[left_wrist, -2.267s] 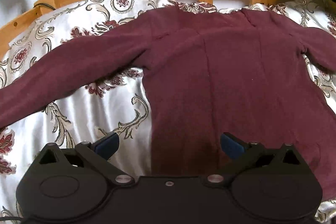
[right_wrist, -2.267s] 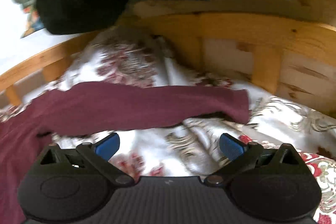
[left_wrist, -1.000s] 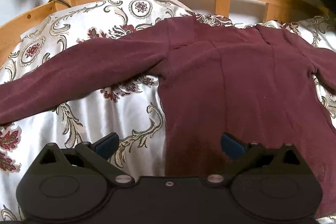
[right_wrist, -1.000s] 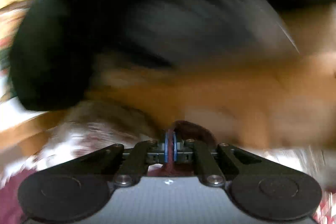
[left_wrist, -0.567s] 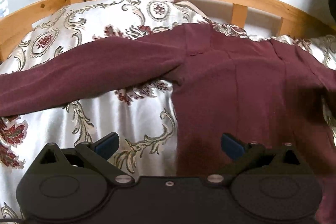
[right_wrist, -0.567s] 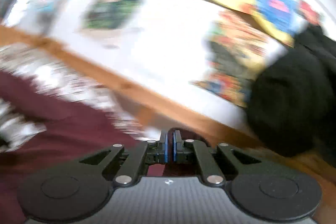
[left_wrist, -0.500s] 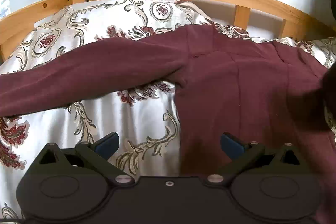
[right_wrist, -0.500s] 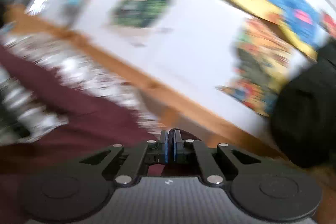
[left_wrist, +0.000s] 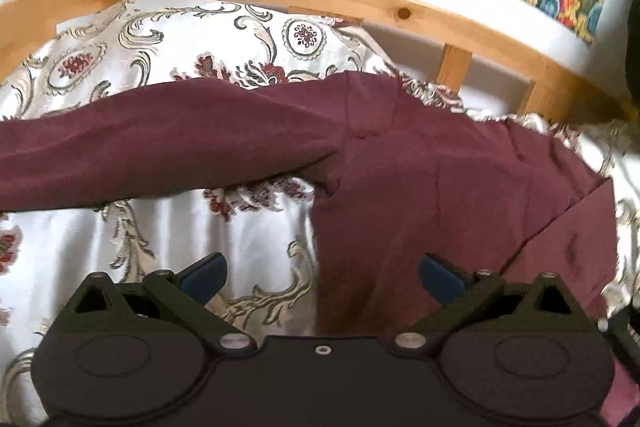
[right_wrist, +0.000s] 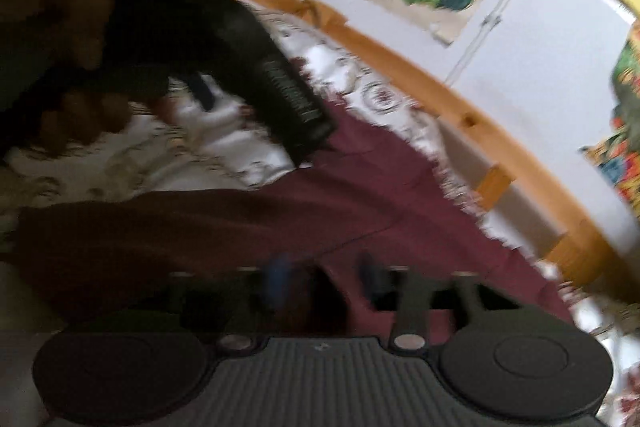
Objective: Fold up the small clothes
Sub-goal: 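Fold the held sleeve across the shirt body with the right tool, release, then move the left tool to the other sleeve and close on it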
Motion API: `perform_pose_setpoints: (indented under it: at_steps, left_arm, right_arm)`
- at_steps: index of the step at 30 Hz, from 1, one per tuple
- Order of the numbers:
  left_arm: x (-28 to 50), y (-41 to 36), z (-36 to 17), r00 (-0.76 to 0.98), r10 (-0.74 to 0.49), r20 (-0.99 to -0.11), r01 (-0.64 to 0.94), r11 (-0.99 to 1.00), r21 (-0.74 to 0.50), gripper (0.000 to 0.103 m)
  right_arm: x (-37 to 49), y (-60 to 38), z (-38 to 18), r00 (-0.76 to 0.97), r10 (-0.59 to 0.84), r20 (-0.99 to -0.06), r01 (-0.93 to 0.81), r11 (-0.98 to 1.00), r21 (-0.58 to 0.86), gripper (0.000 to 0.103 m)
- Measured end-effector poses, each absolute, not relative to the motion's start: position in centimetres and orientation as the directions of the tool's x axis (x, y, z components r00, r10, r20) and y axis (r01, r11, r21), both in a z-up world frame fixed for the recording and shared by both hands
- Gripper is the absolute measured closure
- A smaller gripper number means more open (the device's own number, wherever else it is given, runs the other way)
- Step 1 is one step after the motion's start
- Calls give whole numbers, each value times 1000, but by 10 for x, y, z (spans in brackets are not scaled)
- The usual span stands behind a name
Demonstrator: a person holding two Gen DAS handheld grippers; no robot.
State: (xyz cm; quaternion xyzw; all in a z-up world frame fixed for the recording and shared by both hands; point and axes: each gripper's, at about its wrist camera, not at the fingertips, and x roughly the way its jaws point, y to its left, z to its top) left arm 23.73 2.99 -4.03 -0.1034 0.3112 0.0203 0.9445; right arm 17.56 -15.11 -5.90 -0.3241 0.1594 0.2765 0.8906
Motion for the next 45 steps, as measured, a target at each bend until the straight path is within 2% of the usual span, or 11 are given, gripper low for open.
perform_pose_setpoints:
  at_steps: [3,7,14,19,24,26,27,28,33,40,45]
  left_arm:
    - [240,32,-42,812,-68,-580,-85,969,-233,1]
    - [241,25,-45,822,-130,-555,-32,961,-274,1]
    - [245,-10,-61,778,-208,-593,132,977,-169,1]
    - [256,-14,-83,707,-153,-690,108,988,-108,1]
    - [262,-11,-94,682,-134,-719,85,991,-104,1]
    - [262,-15,-96,683,-118,-720,99,993,-69,1]
    - [261,-17,-97,684,-114,-721,110,993,-53,1]
    - [259,-19,-97,685,-114,-720,117,992,-45,1]
    - [259,-23,-100,679,-100,-727,141,990,-4,1]
    - [255,-23,-94,678,-89,-730,142,990,12,1]
    - [240,-13,-69,743,-74,-665,98,995,-1,1]
  right_arm:
    - [162,-157,-50,732,458,-504,-675,586,-448,24]
    - [160,-185,-30,799,392,-456,-586,680,-441,9]
    - [228,-280,-30,909,22,-416,-157,943,-295,8]
    - [275,-355,-46,875,-108,-472,98,994,-45,25]
    - [290,-393,-70,846,1,-533,109,979,175,37]
    - [292,-394,-74,845,36,-534,79,978,191,61]
    - [292,-394,-72,846,52,-531,73,975,211,83]
    - [292,-395,-69,847,41,-530,88,973,215,88]
    - [285,-400,-57,862,-28,-506,132,976,172,91]
    - [280,-399,-58,849,-31,-528,155,969,191,68]
    - [250,-392,-37,871,-4,-491,128,967,219,31]
